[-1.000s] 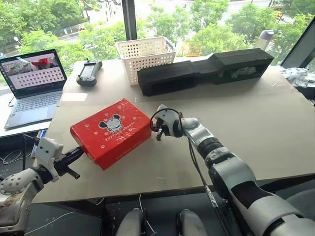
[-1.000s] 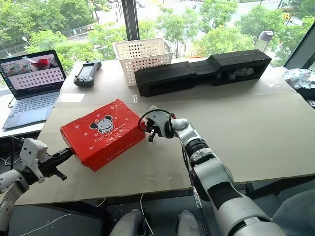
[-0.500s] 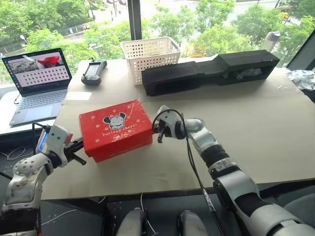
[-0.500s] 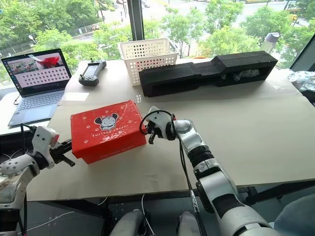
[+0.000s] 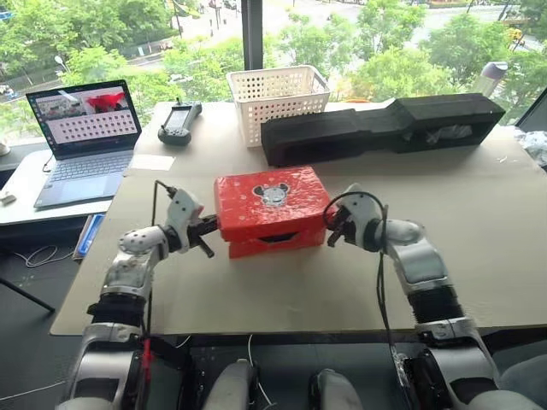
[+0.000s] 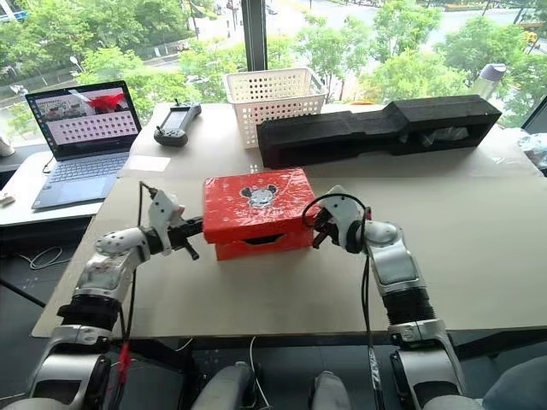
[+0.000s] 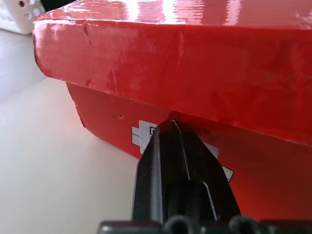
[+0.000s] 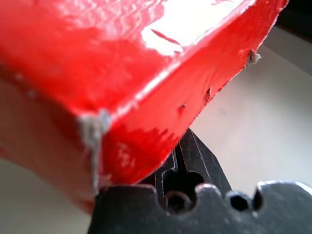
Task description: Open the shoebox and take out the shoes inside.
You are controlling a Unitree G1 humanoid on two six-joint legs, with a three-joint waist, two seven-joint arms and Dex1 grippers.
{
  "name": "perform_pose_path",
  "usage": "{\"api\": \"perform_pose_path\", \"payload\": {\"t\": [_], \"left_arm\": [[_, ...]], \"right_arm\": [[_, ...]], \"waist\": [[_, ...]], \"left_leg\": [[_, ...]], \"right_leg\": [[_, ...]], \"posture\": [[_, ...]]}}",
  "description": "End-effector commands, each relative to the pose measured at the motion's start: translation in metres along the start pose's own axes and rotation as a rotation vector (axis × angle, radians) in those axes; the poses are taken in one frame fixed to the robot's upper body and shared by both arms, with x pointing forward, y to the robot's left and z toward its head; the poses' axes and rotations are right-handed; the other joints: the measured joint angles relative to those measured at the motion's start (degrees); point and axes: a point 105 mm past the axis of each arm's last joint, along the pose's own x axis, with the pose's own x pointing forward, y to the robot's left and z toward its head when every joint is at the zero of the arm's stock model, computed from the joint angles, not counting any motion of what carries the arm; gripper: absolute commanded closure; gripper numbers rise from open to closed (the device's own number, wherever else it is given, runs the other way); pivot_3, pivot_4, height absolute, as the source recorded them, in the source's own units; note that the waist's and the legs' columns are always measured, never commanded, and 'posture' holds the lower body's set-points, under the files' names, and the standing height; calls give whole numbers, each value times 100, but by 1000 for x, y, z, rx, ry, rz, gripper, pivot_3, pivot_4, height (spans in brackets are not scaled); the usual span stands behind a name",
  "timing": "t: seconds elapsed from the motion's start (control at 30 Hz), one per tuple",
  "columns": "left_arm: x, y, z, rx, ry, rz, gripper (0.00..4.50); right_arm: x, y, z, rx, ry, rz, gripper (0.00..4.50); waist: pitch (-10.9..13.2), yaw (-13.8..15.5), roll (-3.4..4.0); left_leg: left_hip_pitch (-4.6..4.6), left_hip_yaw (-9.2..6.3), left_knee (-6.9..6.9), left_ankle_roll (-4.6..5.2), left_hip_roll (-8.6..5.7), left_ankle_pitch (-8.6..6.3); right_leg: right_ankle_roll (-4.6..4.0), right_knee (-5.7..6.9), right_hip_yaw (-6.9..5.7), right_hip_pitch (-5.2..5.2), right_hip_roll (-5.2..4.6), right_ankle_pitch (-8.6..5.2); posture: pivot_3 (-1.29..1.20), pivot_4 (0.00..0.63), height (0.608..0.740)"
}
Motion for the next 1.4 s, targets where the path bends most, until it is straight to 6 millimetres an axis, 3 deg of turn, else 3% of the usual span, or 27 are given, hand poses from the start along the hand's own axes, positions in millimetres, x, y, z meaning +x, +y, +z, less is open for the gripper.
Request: {"api": "perform_pose_path", "payload": {"t": [0.03, 0.23, 0.5, 0.97, 1.1, 1.2, 1.4], "left_arm": [[44, -35, 12, 28, -47, -179, 4500], [69, -44, 22, 58, -59, -245, 4500], [58, -38, 26, 84, -91, -255, 4500], [-13, -8, 27, 131, -111, -151, 4500], [-53, -5, 36, 40, -151, -171, 4500], [-82, -11, 43, 4, -160, -194, 4500], [-111, -12, 54, -32, -167, -155, 4500]], "right_arm": [[-8, 2, 18, 0, -67, 1, 4430], [-20, -4, 14, 9, -49, -45, 4430], [-29, -7, 13, 13, -39, -70, 4430], [-68, -32, -3, -19, 62, -113, 4430], [-70, -33, -7, -27, 107, -100, 4430], [-69, -19, -1, 33, 99, -21, 4430], [-71, 23, 5, 189, 125, 195, 4430]], "waist": [[0, 3, -1], [1, -16, -5], [3, -31, -7], [4, -169, -8], [5, -225, -8], [6, -271, -8], [7, -255, -8]], "left_leg": [[-6, 3, 4, 28, 2, 16], [-24, 2, 21, 55, 3, 22], [-32, 3, 31, 64, 6, 16], [-36, 4, 33, 66, 15, 14], [-35, 6, 32, 66, 18, 12], [-35, 6, 30, 65, 25, 12], [-33, 0, 32, 27, 27, -11]], "right_leg": [[0, 0, 0, -5, 1, 2], [5, 5, -5, -9, 4, 1], [9, 2, -5, -12, 3, 2], [7, 1, -5, -17, 3, 3], [6, -2, -2, -20, 3, 3], [2, -1, -2, -23, 4, 2], [6, -4, -3, -19, -3, -1]], "posture": [[0, 150, 732], [0, 150, 732], [0, 150, 732], [0, 150, 732], [0, 150, 732], [0, 150, 732], [0, 150, 732]]}}
